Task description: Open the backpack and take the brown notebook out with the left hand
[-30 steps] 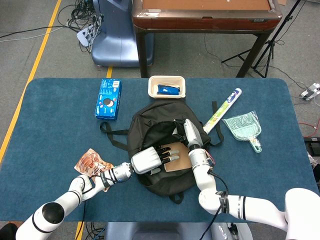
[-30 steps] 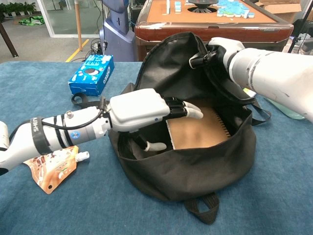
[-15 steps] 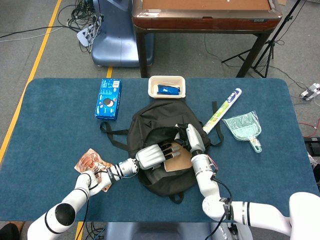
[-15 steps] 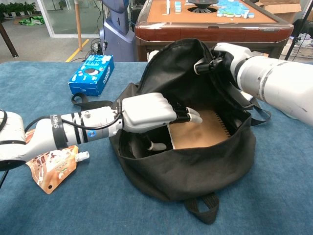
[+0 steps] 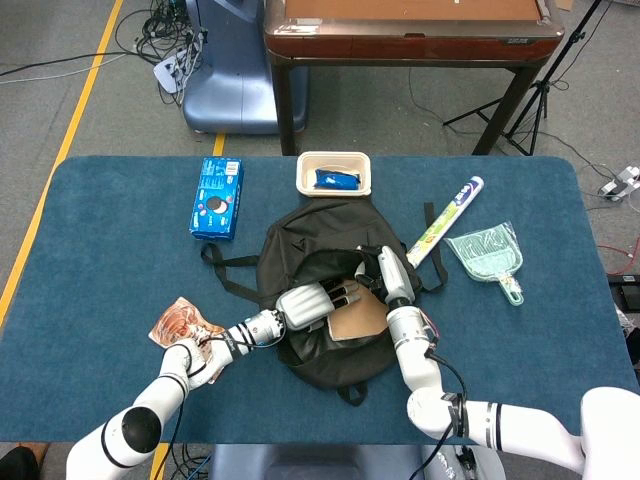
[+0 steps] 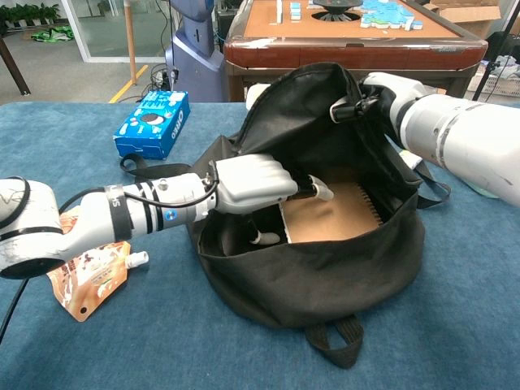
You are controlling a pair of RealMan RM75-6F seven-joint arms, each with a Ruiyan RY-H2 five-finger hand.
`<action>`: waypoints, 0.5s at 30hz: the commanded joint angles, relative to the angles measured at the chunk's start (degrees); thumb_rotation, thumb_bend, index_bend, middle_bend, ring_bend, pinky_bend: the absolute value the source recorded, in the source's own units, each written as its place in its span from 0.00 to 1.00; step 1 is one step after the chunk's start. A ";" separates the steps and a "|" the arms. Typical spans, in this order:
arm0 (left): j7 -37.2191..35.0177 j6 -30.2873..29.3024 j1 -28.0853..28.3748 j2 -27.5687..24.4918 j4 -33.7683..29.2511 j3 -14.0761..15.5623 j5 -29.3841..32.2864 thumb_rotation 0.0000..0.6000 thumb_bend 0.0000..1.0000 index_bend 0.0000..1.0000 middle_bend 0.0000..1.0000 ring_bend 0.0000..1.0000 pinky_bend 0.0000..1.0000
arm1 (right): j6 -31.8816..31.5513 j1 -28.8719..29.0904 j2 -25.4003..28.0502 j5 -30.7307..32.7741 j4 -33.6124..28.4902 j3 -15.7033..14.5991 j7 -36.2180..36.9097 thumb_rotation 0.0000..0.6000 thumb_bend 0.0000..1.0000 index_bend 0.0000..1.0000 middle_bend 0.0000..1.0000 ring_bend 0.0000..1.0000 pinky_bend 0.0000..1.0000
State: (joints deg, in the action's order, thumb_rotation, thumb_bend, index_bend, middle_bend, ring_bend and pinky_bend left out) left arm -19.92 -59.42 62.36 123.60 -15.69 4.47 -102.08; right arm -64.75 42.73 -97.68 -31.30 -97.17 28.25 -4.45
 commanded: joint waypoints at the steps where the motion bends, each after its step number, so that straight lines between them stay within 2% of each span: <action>1: -1.43 0.57 0.29 0.79 -0.17 -0.99 1.43 1.00 0.24 0.12 0.11 0.16 0.27 | 0.30 0.09 -0.22 0.08 0.32 0.06 0.12 1.00 1.00 0.62 0.46 0.28 0.10; 15: -1.55 4.07 2.38 3.92 2.25 -3.09 5.40 1.00 0.23 0.15 0.11 0.16 0.27 | 0.90 0.23 -0.94 0.06 0.60 0.17 0.32 1.00 1.00 0.62 0.46 0.28 0.10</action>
State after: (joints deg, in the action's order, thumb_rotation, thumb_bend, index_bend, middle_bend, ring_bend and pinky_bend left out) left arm -21.44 -55.48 64.66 127.39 -13.57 1.45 -96.81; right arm -63.85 42.96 -98.61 -31.24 -96.57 28.42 -4.12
